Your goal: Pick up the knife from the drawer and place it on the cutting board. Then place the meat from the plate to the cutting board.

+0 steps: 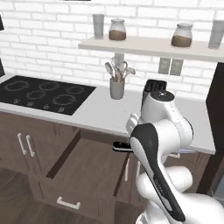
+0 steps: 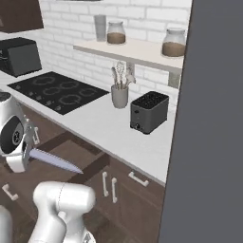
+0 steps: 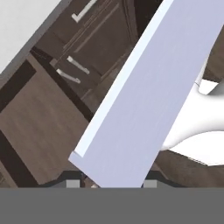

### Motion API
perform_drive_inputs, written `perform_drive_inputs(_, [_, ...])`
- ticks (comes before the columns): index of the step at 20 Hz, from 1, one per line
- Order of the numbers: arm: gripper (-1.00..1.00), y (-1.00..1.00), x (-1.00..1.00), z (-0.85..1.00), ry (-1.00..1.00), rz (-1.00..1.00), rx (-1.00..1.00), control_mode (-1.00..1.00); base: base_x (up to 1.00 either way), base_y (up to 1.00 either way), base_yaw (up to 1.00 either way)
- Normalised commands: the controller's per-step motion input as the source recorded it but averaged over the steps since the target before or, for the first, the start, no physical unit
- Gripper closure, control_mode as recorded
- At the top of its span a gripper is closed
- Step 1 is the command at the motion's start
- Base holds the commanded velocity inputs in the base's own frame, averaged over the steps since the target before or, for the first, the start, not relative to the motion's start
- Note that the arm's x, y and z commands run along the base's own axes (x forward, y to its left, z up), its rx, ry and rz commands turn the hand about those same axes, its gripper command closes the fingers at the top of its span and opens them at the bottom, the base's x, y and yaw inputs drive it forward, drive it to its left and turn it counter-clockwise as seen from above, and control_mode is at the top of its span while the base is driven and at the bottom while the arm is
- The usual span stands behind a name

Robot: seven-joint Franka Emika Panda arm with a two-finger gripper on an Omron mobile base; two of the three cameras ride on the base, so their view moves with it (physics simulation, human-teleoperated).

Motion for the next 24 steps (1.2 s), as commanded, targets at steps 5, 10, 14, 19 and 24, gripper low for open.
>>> perform_drive_inputs(5, [1.0, 0.0, 0.0, 0.0, 0.0, 0.0, 0.0, 1.0, -0.81, 0.98, 0.01])
perform_drive_inputs(10, [1.0, 0.0, 0.0, 0.0, 0.0, 0.0, 0.0, 1.0, -0.43, 1.0, 0.15])
perform_drive_inputs(14, [1.0, 0.0, 0.0, 0.0, 0.0, 0.0, 0.0, 1.0, -0.09, 1.0, 0.34])
perform_drive_inputs(19, [1.0, 0.0, 0.0, 0.0, 0.0, 0.0, 0.0, 1.0, 0.17, 1.0, 0.54])
perform_drive_inputs(24, [1.0, 0.0, 0.0, 0.0, 0.0, 0.0, 0.0, 1.0, 0.21, 1.0, 0.61])
